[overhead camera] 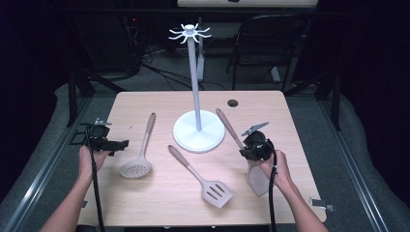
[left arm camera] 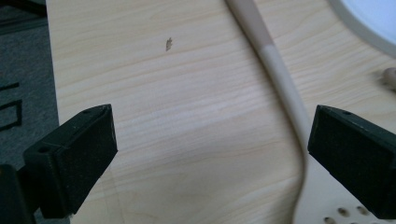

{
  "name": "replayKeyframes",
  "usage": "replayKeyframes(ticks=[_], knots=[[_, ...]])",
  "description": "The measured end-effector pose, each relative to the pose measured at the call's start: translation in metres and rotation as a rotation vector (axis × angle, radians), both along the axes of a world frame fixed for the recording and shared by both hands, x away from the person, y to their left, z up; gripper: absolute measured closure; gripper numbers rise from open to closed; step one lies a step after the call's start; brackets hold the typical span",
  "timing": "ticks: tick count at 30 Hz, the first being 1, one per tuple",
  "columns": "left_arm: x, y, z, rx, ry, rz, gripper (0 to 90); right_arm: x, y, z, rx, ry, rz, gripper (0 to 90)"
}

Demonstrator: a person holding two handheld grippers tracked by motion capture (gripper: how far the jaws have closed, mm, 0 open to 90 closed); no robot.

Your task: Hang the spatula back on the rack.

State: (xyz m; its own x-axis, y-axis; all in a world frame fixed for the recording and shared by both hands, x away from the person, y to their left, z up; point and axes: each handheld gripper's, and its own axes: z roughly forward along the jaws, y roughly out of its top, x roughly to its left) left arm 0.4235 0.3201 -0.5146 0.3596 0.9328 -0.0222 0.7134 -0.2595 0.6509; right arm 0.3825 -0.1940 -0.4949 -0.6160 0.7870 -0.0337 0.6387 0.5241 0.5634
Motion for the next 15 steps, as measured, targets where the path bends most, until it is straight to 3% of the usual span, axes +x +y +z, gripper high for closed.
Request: replayKeyframes(ticks=[5, 15], knots=[[-0.003, -0.010, 0.014, -0.041, -0.028, -0.033, 1.8, -0.001, 0.004, 0.006, -0.008, -0.043, 0.024, 78.7], [-0.011, -0.050, 0.029, -0.044, -0.064, -0.147, 1.6, -0.001, 0.013, 0.015, -0.040, -0.103, 0.056, 78.7]])
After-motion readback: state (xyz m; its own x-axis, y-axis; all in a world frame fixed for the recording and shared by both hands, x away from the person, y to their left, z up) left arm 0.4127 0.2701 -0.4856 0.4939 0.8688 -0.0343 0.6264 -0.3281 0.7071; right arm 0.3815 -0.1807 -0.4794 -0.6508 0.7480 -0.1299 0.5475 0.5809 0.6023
